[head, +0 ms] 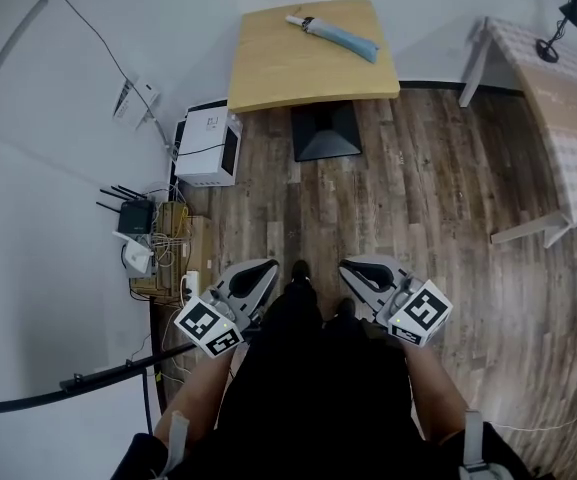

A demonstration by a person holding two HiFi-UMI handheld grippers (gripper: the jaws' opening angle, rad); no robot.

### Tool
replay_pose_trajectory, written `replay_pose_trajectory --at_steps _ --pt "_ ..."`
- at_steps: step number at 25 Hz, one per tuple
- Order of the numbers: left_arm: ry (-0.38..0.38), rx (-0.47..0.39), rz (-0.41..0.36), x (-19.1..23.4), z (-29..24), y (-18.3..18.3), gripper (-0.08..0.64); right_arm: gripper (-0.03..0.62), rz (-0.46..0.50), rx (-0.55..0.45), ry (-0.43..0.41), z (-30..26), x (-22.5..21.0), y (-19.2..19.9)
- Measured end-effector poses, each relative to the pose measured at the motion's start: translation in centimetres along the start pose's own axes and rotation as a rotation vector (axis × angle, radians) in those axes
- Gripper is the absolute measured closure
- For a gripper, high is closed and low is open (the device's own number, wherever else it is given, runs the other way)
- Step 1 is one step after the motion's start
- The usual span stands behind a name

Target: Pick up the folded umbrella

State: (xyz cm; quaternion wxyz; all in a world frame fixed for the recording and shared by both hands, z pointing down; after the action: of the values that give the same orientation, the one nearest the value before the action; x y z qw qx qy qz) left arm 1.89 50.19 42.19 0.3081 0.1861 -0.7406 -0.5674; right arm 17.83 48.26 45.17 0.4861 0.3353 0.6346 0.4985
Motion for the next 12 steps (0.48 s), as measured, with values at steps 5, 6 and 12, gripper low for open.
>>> replay_pose_trajectory --at_steps 5,6,12 --pt "0.066 0.009 -0.013 -0.3 -1.3 -0.3 0.551 0.572 -0.011 -0.001 0.025 0.0 -1.0 -0.1" --pt "0.077 0.011 -0.013 -0.2 -1.5 -0.4 0.551 0.572 -0.009 -0.002 0.03 -0.1 -1.2 -0.3" --pt "0.119 0.023 -0.003 1.8 -2.0 -0.5 0.551 0.572 -0.008 -0.004 0.055 -1.8 -2.3 -0.7"
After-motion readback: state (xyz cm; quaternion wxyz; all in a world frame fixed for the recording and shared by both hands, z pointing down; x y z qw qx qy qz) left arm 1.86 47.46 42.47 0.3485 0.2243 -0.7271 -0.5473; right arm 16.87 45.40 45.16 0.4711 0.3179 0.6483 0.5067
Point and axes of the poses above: the fingertips, and each gripper's own axes: z backward along the fingers, x to its left, y out of its underside, the point moved 3 cm from there along z, backward along the fingers, and after that the axes turned 2 degrees about -z, right-handed, at the moved point
